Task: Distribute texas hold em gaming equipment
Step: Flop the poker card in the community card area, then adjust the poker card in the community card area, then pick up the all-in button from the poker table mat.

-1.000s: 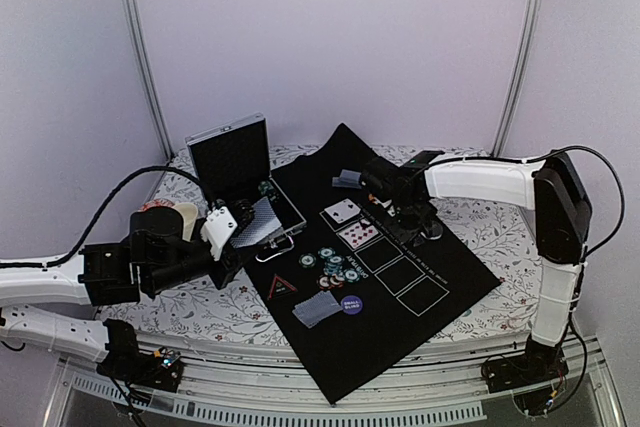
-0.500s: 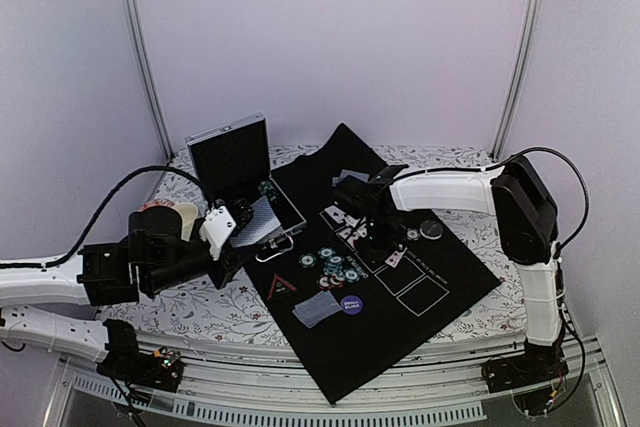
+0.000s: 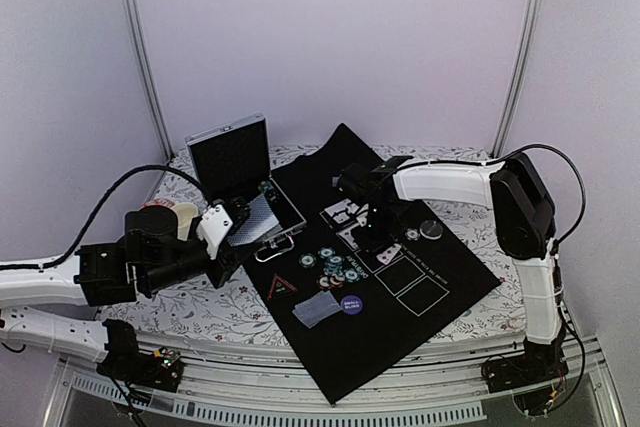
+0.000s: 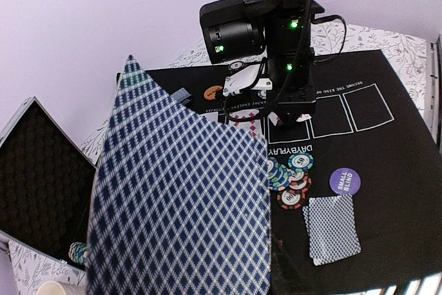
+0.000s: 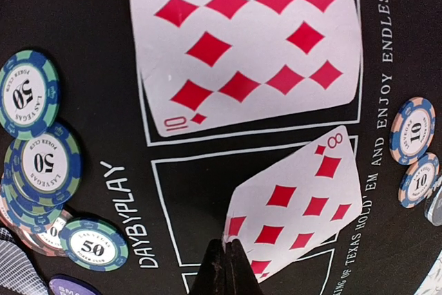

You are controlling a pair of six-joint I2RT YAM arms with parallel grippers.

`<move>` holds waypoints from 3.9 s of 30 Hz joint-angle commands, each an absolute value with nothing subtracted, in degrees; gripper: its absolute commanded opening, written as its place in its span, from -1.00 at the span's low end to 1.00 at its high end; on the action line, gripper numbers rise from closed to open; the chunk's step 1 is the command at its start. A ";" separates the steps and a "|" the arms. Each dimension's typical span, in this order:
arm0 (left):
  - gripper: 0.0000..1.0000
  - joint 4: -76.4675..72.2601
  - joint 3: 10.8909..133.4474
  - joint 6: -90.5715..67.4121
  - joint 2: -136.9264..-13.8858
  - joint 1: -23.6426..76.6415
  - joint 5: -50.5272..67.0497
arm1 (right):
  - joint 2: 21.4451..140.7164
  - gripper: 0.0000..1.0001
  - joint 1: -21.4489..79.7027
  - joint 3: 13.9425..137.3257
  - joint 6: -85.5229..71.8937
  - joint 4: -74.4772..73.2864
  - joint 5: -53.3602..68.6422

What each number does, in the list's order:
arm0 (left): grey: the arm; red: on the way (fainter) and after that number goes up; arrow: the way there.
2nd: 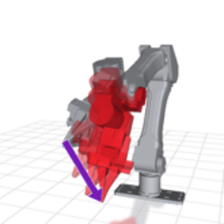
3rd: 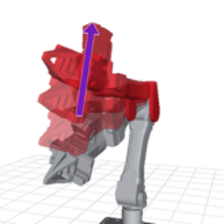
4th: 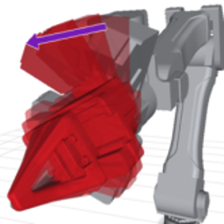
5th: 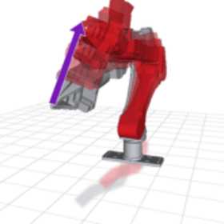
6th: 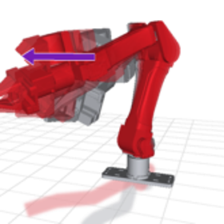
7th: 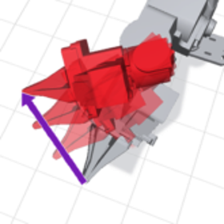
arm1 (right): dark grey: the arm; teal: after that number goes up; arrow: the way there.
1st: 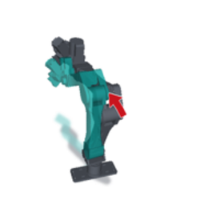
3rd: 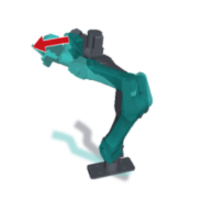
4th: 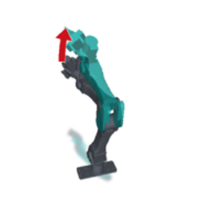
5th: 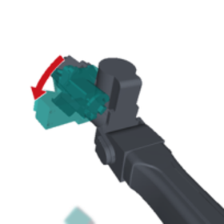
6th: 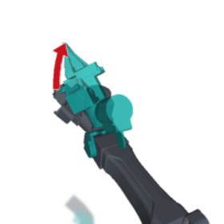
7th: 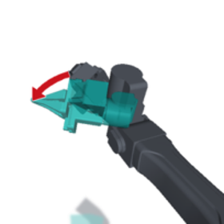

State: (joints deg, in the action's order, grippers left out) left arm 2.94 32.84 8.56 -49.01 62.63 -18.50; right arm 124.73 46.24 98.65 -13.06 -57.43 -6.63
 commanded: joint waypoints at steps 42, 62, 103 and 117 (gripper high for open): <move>-0.31 3.66 33.48 8.44 -48.60 63.18 -18.73 | 115.56 -0.92 27.62 82.92 -8.06 -39.80 8.38; -0.32 3.85 33.49 8.62 -48.69 63.13 -19.13 | 118.95 -0.95 30.62 81.47 -8.07 -40.60 8.95; -0.31 8.27 36.75 4.73 -49.12 62.85 -20.49 | 121.28 0.98 57.22 81.18 41.60 -2.38 31.04; -0.30 12.57 39.29 2.31 -49.00 61.89 -21.80 | 133.90 0.99 56.52 95.64 48.86 -11.52 36.15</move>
